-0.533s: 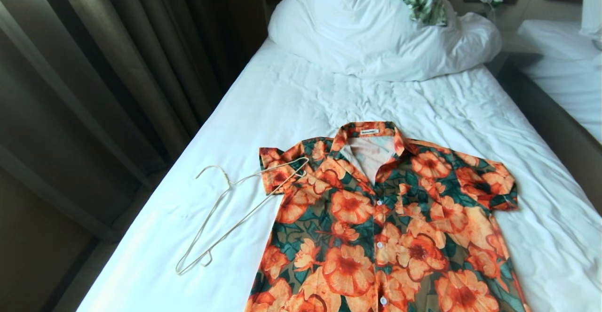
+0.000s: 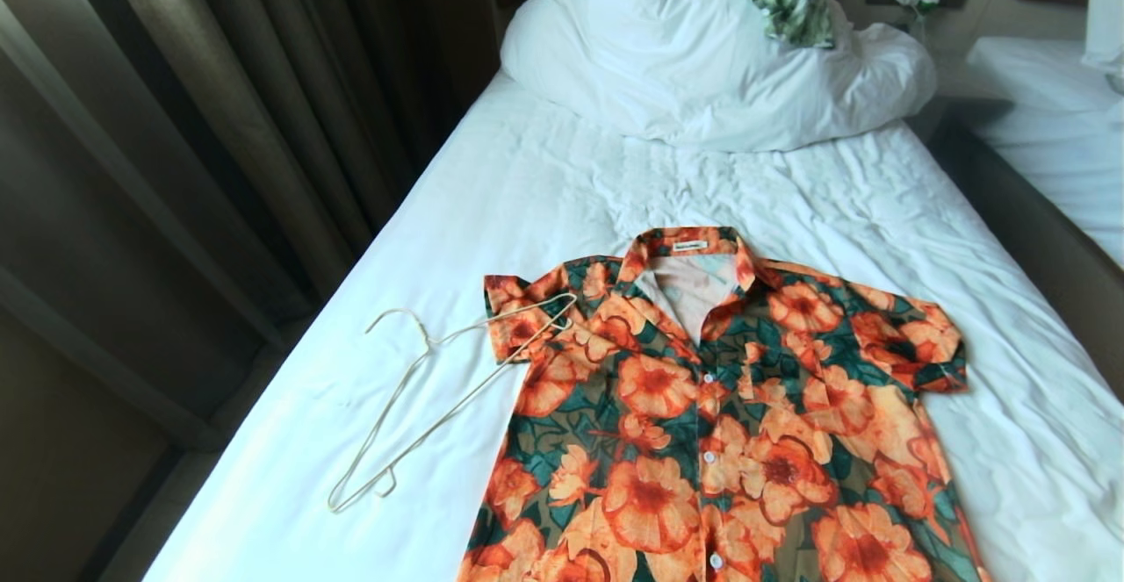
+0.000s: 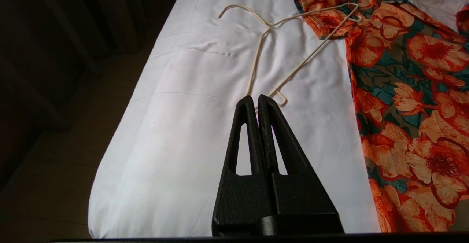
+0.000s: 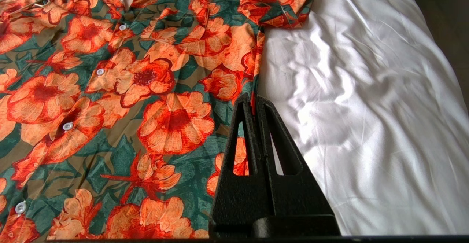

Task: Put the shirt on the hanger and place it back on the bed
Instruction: Lift the shirt and hanger

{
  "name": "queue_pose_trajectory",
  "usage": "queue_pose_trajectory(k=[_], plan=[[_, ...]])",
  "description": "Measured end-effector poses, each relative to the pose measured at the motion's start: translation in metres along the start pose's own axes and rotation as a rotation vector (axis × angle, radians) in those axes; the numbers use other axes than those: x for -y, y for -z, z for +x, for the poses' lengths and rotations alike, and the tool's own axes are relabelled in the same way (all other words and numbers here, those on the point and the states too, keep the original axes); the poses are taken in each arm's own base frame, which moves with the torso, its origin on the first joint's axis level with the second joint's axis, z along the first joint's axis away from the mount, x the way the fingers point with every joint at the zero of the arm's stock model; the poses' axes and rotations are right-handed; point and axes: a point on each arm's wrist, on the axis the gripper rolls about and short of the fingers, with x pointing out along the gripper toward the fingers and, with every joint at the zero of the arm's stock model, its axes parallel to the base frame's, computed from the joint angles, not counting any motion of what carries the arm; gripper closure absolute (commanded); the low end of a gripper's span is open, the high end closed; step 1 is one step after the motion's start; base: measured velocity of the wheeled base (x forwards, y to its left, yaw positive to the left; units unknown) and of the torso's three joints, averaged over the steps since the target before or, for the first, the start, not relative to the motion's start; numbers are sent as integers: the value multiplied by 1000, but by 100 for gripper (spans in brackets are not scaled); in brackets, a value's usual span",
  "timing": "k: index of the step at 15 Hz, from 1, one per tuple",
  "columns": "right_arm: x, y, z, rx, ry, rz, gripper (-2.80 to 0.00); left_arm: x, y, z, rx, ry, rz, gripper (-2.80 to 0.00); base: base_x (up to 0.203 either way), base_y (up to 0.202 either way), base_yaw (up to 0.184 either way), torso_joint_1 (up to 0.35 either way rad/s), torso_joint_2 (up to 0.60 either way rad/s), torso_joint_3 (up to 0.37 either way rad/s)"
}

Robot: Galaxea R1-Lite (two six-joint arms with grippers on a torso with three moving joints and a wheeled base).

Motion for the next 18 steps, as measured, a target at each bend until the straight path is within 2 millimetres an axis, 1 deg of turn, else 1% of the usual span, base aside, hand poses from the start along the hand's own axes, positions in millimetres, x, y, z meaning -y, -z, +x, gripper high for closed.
queue_pose_trajectory(k=[15,16,18], plan=[[0,0,0,0,0,0,0,0,-1,0,6,-1,-14,0,0,0,0,0,0,0],[0,0,0,0,0,0,0,0,-7,-2,36,4,-28,0,0,0,0,0,0,0],[0,0,0,0,0,0,0,1,-28,-8,94,17,-47,0,0,0,0,0,0,0]])
